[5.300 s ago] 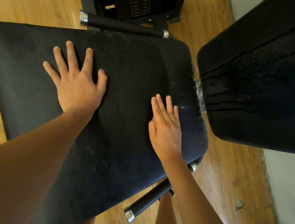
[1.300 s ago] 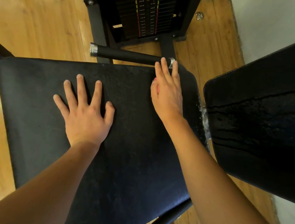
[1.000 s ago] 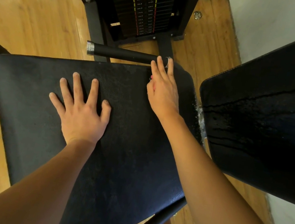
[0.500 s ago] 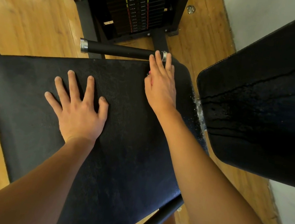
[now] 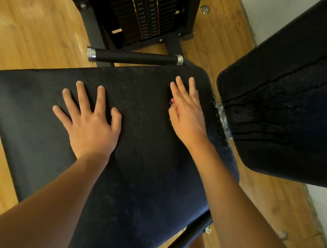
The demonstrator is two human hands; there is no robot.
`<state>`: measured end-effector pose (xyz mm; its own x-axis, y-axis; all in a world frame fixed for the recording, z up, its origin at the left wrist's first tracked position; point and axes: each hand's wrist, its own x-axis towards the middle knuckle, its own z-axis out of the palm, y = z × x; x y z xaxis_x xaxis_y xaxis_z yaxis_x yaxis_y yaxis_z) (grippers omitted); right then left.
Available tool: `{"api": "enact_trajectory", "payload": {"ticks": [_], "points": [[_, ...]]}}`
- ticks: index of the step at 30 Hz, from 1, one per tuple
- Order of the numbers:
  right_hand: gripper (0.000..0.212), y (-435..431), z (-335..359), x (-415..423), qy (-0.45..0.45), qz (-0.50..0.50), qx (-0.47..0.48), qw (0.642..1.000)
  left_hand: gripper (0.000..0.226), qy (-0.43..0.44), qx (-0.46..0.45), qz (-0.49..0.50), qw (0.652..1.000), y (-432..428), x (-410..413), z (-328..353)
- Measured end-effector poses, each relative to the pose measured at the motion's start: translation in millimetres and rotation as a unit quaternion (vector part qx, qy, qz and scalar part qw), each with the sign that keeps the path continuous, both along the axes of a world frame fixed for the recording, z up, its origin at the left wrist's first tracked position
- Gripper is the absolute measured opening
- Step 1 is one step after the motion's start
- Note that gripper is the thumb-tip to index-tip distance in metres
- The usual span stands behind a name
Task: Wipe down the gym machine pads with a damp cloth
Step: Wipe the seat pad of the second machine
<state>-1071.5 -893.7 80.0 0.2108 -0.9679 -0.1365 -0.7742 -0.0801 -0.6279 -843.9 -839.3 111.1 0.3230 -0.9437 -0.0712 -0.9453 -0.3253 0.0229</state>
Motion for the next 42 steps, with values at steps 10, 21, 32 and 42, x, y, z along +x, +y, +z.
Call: {"api": "enact_trajectory", "payload": {"ticks": [10, 21, 32, 42], "points": [[0.056, -27.1, 3.8, 6.3, 0.039, 0.023, 0.009, 0.999, 0.062, 0.04, 0.028, 0.002, 0.999, -1.5, 2.4, 10.0], [0.055, 19.7, 5.1, -10.6, 0.03, 0.014, 0.003, 0.999, 0.066, 0.0, 0.062, -0.048, 0.997, 5.2, -23.3, 7.0], [0.054, -9.8, 2.6, 6.0, 0.049, -0.023, -0.002, 0.999, 0.066, -0.006, 0.057, -0.05, 0.997, 5.0, -29.4, 6.2], [0.056, 49.7, 7.3, -21.7, 0.02, 0.001, 0.019, 1.0, 0.066, 0.006, 0.043, -0.054, 0.998, 5.6, -28.5, 5.2]]}}
